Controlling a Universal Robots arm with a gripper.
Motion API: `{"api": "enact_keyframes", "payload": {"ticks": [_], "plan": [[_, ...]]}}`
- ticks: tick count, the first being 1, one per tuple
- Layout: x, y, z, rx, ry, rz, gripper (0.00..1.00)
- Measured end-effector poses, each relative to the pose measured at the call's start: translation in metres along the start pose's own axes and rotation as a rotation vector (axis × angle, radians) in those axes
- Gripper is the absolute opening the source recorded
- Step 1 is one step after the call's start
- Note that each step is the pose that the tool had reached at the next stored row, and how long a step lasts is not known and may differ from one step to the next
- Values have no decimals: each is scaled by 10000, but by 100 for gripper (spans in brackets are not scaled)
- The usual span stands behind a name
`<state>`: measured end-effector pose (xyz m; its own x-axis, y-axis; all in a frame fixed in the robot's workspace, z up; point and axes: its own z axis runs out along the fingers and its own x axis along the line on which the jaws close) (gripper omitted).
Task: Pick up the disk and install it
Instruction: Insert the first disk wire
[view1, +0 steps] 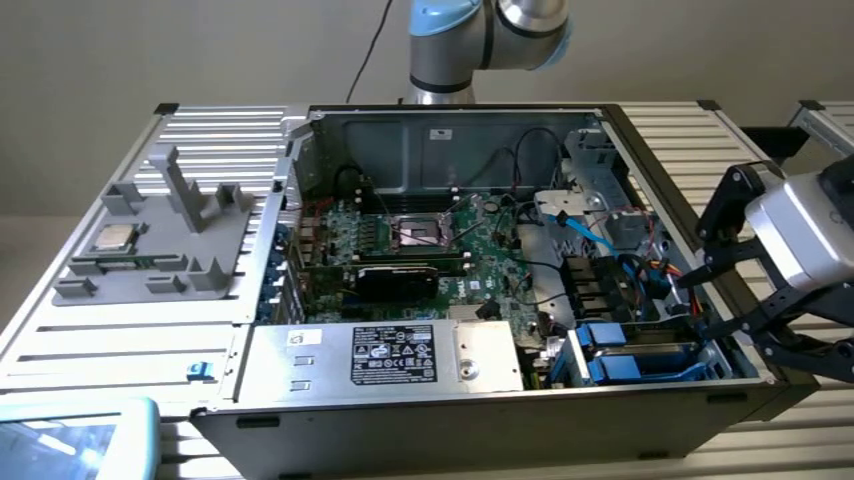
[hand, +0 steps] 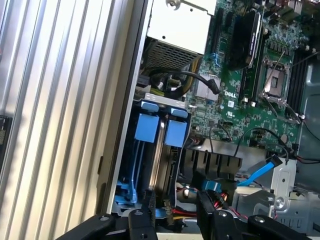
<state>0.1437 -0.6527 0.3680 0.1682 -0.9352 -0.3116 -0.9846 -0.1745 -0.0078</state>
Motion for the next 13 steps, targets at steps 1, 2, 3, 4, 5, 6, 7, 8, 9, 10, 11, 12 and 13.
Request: {"api": "enact_keyframes", "payload": {"ticks": [1, 2, 3, 4, 5, 6, 7, 8, 9, 10, 11, 12, 13], "plan": [[11, -10, 2, -5, -71, 2, 45], [21, -19, 3, -6, -143, 3, 45], [33, -25, 5, -6, -212, 3, 45], [45, -31, 7, -6, -274, 1, 45], [60, -36, 10, -8, -331, 1, 45], [78, -39, 12, -9, -391, 2, 45], [102, -41, 12, -16, -442, 5, 45], [122, -42, 16, -24, -493, 8, 45], [141, -42, 20, -33, -539, 11, 45], [159, -39, 24, -44, -578, 13, 45], [177, -37, 32, -49, -613, 7, 45], [193, -35, 42, -51, -644, -11, 45], [207, -34, 56, -59, -673, -46, 45]]}}
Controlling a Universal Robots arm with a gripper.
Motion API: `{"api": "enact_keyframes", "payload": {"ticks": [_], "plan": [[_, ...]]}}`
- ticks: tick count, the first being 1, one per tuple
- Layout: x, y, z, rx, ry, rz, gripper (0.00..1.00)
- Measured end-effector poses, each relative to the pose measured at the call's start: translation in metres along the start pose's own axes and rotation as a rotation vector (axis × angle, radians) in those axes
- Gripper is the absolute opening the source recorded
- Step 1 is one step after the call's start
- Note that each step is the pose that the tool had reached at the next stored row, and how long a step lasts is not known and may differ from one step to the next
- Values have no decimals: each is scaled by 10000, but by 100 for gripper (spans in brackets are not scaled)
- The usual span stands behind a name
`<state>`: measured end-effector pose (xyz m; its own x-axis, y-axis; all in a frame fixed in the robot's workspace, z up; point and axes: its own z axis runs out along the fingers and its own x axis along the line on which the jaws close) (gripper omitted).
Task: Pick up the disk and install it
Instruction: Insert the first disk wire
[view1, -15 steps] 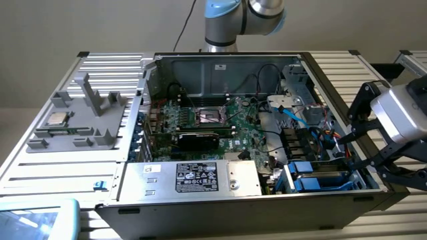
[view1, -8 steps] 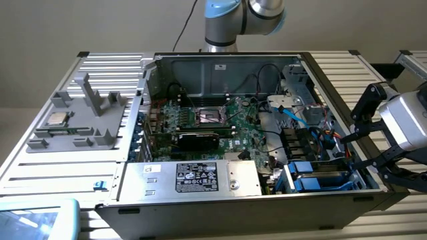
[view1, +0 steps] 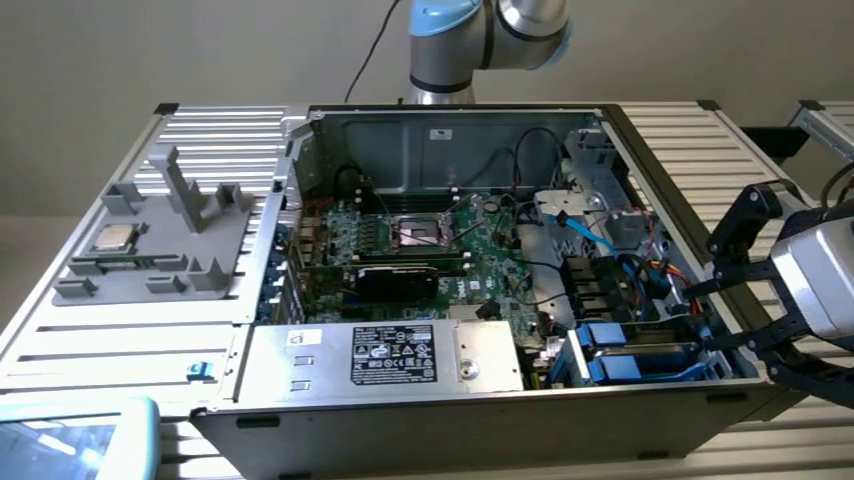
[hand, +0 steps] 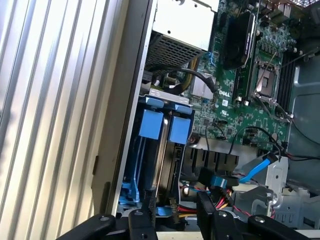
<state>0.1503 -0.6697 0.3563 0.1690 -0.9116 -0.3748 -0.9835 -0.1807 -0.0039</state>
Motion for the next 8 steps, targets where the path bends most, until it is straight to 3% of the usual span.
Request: {"api": "enact_keyframes", "payload": {"ticks": [5, 8], "plan": [[32, 24, 64, -108, -137, -343, 45], [40, 29, 83, -113, -179, -530, 45]]}}
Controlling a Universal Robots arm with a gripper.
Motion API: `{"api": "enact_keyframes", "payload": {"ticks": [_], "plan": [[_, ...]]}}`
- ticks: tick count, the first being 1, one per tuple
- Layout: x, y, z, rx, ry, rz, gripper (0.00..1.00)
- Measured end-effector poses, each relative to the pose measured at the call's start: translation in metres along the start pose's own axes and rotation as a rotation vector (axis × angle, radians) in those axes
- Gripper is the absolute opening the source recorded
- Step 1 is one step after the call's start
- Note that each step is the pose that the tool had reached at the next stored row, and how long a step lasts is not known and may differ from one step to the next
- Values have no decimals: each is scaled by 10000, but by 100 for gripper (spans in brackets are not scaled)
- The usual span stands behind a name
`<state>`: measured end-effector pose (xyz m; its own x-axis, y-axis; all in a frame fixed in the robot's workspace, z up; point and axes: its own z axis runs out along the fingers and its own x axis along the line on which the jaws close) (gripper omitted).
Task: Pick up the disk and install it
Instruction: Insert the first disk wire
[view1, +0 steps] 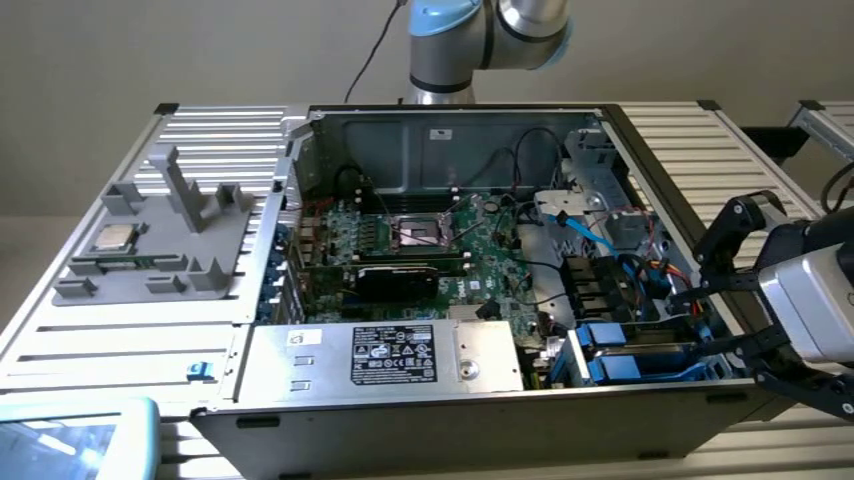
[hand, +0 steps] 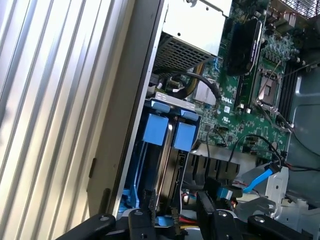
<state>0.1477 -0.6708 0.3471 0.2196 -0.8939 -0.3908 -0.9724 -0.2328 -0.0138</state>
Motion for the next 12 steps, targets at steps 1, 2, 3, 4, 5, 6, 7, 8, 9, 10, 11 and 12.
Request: {"api": "enact_keyframes", "payload": {"ticks": [1, 2, 3, 4, 5, 6, 7, 8, 9, 10, 11, 12], "plan": [[2, 0, 5, 4, -20, -61, 45], [4, 0, 10, 9, -51, -120, 45], [7, 1, 17, 15, -84, -167, 45], [10, 1, 24, 18, -109, -214, 45], [13, 1, 32, 14, -124, -266, 45], [17, 1, 42, 2, -134, -316, 45], [22, 1, 52, -14, -148, -370, 45], [26, 1, 61, -31, -163, -434, 45], [28, 1, 70, -43, -179, -492, 45], [29, 0, 76, -50, -204, -539, 45], [30, 0, 81, -50, -243, -578, 45], [29, 0, 87, -44, -285, -612, 45]]}}
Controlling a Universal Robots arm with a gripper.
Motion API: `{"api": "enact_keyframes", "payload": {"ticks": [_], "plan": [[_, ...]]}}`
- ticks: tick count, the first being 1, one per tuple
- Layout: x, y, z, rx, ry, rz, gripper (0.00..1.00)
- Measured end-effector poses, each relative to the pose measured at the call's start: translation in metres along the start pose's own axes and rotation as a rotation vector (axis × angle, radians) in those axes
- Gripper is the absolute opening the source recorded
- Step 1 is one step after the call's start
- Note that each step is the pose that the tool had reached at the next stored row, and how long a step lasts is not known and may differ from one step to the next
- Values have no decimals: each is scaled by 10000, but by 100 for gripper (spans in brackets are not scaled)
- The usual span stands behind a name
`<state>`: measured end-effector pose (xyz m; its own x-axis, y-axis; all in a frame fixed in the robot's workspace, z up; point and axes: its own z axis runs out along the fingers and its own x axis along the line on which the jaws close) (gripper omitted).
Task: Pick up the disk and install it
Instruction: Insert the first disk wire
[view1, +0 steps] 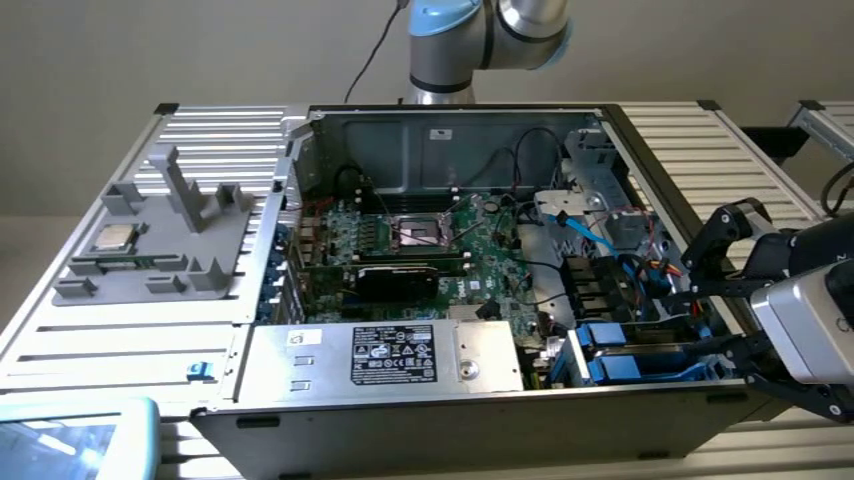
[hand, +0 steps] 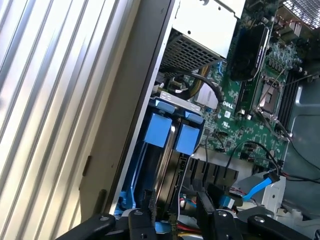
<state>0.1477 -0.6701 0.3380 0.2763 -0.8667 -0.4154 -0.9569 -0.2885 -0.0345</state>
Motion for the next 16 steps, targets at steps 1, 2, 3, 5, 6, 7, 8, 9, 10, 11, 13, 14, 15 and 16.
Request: {"api": "enact_keyframes", "payload": {"ticks": [1, 2, 3, 5, 6, 7, 8, 9, 10, 11, 13, 14, 15, 16], "plan": [[-1, -1, 6, 5, -36, -29, 45], [-1, -2, 12, 7, -65, -52, 45], [-1, -2, 11, 4, -72, -65, 45], [-1, -2, 12, 3, -74, -67, 45], [1, -3, 15, 11, -74, -74, 45], [3, -3, 21, 30, -69, -82, 45], [6, -3, 26, 41, -74, -91, 45], [10, -3, 33, 51, -92, -100, 45], [12, -3, 38, 65, -106, -111, 45], [14, -3, 42, 88, -127, -124, 45], [15, -3, 45, 122, -163, -143, 45], [14, -3, 45, 123, -166, -143, 45], [14, -3, 45, 124, -166, -143, 45], [14, -3, 45, 124, -166, -143, 45]]}}
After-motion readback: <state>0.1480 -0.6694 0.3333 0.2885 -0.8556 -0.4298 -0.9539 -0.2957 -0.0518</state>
